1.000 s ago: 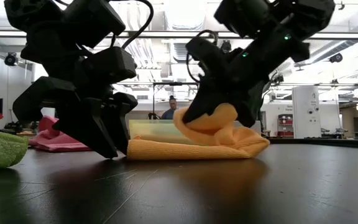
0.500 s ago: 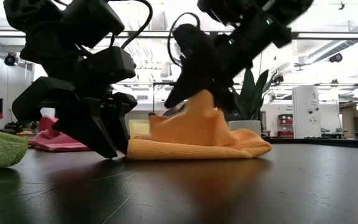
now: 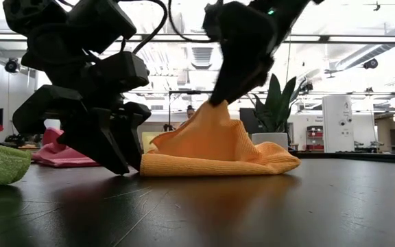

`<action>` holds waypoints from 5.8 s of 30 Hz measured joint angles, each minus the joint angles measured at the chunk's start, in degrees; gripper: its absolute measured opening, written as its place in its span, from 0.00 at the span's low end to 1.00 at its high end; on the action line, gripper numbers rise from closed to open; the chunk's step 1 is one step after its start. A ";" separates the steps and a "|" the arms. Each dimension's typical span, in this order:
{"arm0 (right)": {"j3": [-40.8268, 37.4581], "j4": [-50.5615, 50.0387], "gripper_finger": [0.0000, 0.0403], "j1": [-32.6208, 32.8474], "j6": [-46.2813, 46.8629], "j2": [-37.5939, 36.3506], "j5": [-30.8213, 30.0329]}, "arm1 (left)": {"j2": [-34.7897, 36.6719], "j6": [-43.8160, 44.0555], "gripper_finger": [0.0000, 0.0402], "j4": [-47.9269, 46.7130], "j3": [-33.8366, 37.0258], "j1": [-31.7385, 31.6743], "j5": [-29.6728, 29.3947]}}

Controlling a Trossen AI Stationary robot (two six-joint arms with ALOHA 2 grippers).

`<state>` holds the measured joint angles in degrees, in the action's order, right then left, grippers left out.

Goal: Fold microfiber towels
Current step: Fold the orange microfiber cloth

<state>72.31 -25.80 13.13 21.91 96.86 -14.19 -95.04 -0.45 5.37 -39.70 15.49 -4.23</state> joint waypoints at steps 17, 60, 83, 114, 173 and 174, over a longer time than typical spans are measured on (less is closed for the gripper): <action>-8.91 13.34 0.26 5.24 3.07 -1.76 -8.37 | 0.23 0.00 0.42 1.21 0.77 0.00 -0.15; -15.45 12.39 0.02 10.58 1.47 -6.47 -9.07 | -3.89 0.13 0.27 18.25 0.00 8.16 -15.73; -21.25 12.78 0.11 11.62 2.64 -6.42 -7.41 | 4.44 -0.53 0.00 8.23 0.35 8.68 -15.72; -27.27 23.21 0.03 12.53 0.62 -3.45 -10.01 | 4.33 5.74 0.00 8.13 2.82 8.63 -15.72; -29.91 41.20 0.05 3.30 -12.94 -2.86 -20.50 | 4.77 -5.86 0.16 8.56 3.52 -0.57 -18.99; -30.26 43.01 0.04 2.50 -13.59 -2.04 -20.35 | 3.78 -5.31 0.14 8.91 3.38 -0.95 -19.25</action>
<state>42.06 17.21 15.63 8.32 94.81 -34.54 -91.27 -5.75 14.28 -36.32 14.54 -23.48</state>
